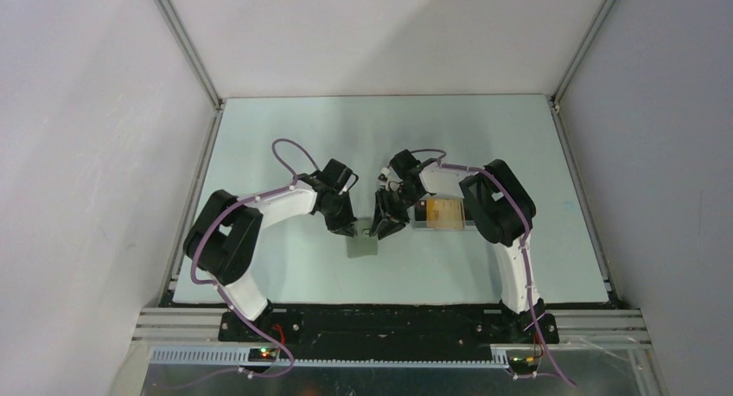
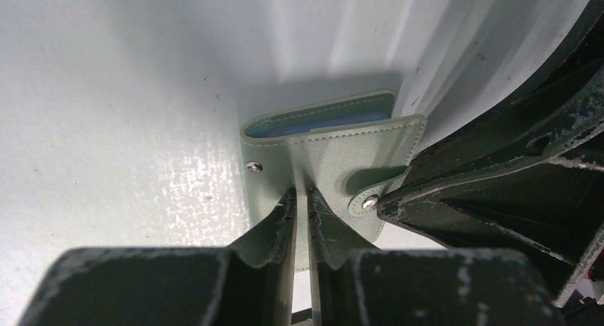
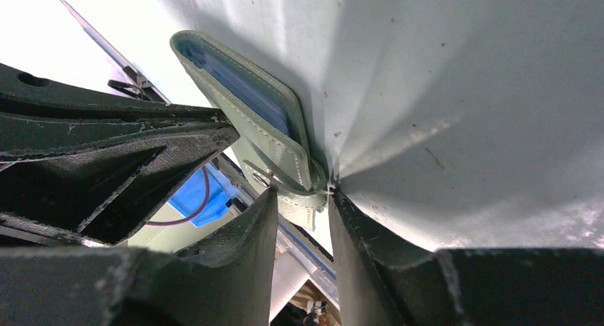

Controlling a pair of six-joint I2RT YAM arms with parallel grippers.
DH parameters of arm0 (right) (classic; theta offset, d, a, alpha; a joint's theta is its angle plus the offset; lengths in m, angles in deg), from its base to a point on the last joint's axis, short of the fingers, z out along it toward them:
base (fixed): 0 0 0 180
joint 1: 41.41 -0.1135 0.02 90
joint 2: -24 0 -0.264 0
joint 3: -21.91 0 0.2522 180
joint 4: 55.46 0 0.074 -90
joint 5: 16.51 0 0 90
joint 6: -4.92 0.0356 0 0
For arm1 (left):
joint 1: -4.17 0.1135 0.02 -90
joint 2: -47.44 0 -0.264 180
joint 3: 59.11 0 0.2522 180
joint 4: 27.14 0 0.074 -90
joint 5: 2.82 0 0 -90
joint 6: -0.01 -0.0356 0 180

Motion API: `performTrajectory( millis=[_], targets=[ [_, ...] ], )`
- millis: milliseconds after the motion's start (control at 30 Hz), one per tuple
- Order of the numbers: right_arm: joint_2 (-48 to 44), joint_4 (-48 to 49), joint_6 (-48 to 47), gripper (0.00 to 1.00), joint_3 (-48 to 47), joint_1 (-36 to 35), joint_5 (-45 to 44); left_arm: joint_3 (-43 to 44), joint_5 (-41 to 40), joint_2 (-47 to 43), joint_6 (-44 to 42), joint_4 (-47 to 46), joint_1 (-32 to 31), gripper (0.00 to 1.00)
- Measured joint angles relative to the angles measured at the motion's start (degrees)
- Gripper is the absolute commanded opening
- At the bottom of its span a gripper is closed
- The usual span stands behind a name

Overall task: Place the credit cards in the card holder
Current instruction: Close the card holder at the center of the board.

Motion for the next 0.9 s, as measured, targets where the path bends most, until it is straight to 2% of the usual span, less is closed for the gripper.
performTrajectory(
  millis=[267,467,500,633,900],
  targets=[
    [0.13,0.74,0.42,0.42,0.0,0.13,1.31,0.04,0.04,0.04,-0.02,0.02,0.0,0.14],
    [0.83,0.79,0.63,0.33,-0.11,0.15,1.9,0.09,0.02,0.04,-0.02,0.07,0.0,0.14],
    [0.96,0.76,0.68,0.28,-0.13,0.17,2.03,0.09,0.02,0.04,-0.02,0.09,0.0,0.14],
    [1.36,0.66,0.81,0.21,-0.15,0.26,1.99,0.09,0.02,-0.07,-0.07,0.11,0.0,0.15],
    [2.49,-0.68,0.35,0.22,-1.44,0.28,2.84,0.11,0.09,-0.09,-0.22,0.09,-0.02,0.16]
  ],
)
